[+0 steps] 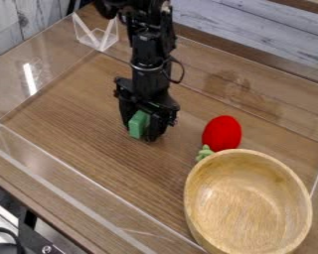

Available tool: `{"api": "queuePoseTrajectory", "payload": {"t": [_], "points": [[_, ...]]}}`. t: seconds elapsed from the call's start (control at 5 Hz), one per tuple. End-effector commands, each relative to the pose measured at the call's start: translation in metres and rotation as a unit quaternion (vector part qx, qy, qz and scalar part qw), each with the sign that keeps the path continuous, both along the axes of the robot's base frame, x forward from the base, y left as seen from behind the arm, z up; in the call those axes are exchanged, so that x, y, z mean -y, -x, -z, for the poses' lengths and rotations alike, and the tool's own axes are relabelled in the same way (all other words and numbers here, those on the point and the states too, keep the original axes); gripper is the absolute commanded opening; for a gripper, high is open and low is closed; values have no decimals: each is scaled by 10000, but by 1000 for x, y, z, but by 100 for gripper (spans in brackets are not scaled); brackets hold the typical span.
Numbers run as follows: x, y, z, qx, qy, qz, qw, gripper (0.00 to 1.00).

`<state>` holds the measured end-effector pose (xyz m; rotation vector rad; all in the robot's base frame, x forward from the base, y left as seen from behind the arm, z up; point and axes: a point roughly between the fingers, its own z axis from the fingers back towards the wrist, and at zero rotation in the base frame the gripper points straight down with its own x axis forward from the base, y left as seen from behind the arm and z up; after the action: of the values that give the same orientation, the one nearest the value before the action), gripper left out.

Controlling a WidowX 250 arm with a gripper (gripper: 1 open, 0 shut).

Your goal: Put the green block in the brown bowl

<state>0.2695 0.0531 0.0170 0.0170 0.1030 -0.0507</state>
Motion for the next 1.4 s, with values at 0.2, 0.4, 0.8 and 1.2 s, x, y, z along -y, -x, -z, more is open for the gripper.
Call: {"api": "queuePoseTrajectory", "payload": {"t": [0.2, 0.4, 0.8, 1.2], "points": [[7, -15, -31, 428, -20, 271, 9987, 0], [20, -17, -51, 589, 1, 315, 9978, 0], [19, -30, -48, 628, 31, 159, 9979, 0], [7, -40, -60, 662, 71, -332, 9972, 0]]}}
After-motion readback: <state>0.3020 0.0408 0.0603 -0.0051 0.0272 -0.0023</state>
